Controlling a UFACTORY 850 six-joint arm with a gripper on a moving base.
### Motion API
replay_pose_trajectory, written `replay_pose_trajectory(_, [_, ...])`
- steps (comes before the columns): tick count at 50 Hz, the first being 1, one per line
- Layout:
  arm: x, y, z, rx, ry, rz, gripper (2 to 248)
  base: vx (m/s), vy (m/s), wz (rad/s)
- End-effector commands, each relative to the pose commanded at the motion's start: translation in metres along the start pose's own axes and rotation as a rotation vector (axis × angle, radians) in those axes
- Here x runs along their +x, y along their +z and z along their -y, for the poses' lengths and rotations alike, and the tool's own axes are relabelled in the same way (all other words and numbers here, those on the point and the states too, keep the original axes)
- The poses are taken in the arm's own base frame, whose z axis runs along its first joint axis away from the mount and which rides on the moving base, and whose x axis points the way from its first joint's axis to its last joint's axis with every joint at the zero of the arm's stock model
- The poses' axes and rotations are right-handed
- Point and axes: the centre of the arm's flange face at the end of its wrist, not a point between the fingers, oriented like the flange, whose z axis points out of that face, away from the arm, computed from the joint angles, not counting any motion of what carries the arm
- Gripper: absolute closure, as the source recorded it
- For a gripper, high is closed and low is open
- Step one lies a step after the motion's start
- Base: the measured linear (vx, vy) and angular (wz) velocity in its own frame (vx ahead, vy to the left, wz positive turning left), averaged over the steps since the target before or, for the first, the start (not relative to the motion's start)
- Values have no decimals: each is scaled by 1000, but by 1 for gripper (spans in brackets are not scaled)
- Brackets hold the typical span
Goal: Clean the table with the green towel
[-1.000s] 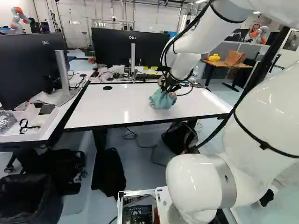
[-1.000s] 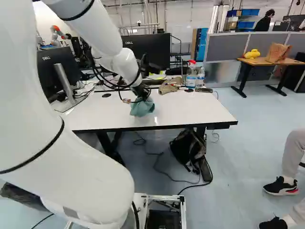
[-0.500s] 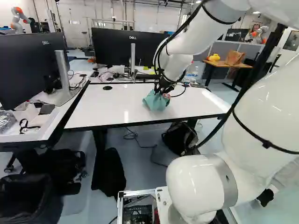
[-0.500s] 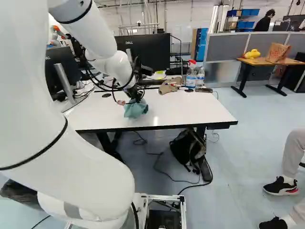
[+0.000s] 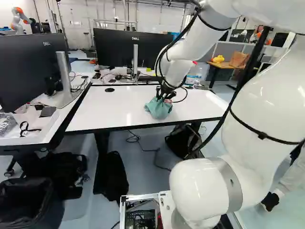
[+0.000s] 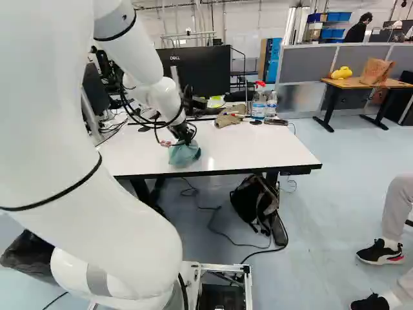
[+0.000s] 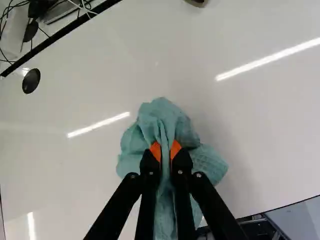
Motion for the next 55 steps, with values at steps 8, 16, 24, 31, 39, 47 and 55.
replay_pose_trajectory(8, [-1, 11, -1, -7, 1, 21, 209, 0, 0, 0])
replay_pose_trajectory(16, [-1, 12, -1, -8, 2, 23, 209, 0, 0, 0])
replay_pose_trajectory(24, [-2, 12, -1, -8, 2, 34, 209, 0, 0, 0])
replay_pose_trajectory(31, [-4, 12, -1, -8, 2, 54, 209, 0, 0, 0])
replay_pose_trajectory(39, [-7, 12, -1, -8, 2, 81, 209, 0, 0, 0])
replay_pose_trajectory(47, [-9, 11, -1, -8, 2, 108, 209, 0, 0, 0])
replay_pose_trajectory(55, [-9, 11, -3, -10, 6, 107, 209, 0, 0, 0])
